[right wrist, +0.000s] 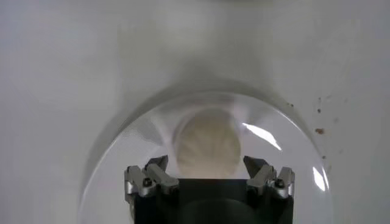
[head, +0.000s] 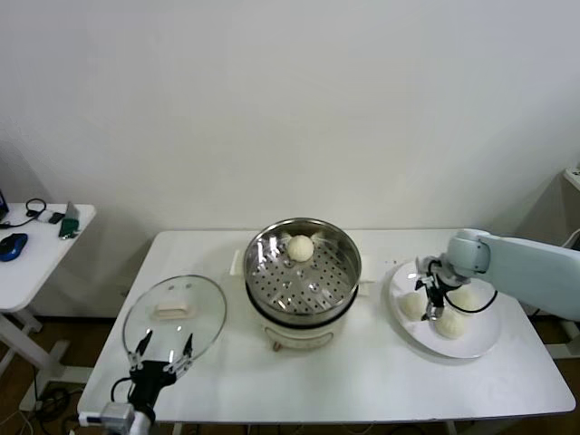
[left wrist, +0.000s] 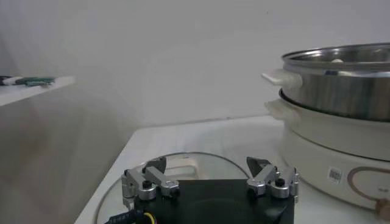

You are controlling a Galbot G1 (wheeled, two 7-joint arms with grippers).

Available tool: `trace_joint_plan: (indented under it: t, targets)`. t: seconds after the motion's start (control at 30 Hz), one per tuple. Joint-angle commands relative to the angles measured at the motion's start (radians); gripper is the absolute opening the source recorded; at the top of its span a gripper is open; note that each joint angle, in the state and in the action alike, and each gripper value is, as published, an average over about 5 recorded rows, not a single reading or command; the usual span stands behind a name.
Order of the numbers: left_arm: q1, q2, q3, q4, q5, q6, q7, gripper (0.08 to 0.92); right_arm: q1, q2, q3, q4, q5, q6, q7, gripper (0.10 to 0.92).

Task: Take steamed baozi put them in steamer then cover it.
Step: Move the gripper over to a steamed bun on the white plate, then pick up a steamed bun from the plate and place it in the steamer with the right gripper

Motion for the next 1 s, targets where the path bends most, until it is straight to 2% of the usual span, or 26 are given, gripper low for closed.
trace_joint_plan:
  t: [0.03,0.4,0.6,0.8,1.0]
  targets:
    - [0.001,0.001,0.001,0.001,0.001,0.0,-0.001,0.823,-0.084,0.015,0.085,-0.061,-0.013,-0.011,0.004,0.777]
    - [0.005,-0.001,0.004,-0.01,0.003,-0.001,-0.001,0.823,0.018,-0.028,0.067,-0.02,0.056,0.024,-0.053,0.629]
    - [0.007,0.001,0.007,-0.018,0.003,0.0,-0.001,0.823,0.358,-0.058,-0.136,0.024,0.166,0.076,-0.146,0.62]
    - [0.002,0.002,0.014,-0.026,0.002,0.003,-0.001,0.823,0.718,0.018,-0.297,0.064,0.301,0.121,-0.243,0.619]
    - [0.003,0.002,0.023,-0.034,0.002,0.004,-0.001,0.823,0.889,0.134,-0.255,0.266,0.46,0.068,-0.212,0.619]
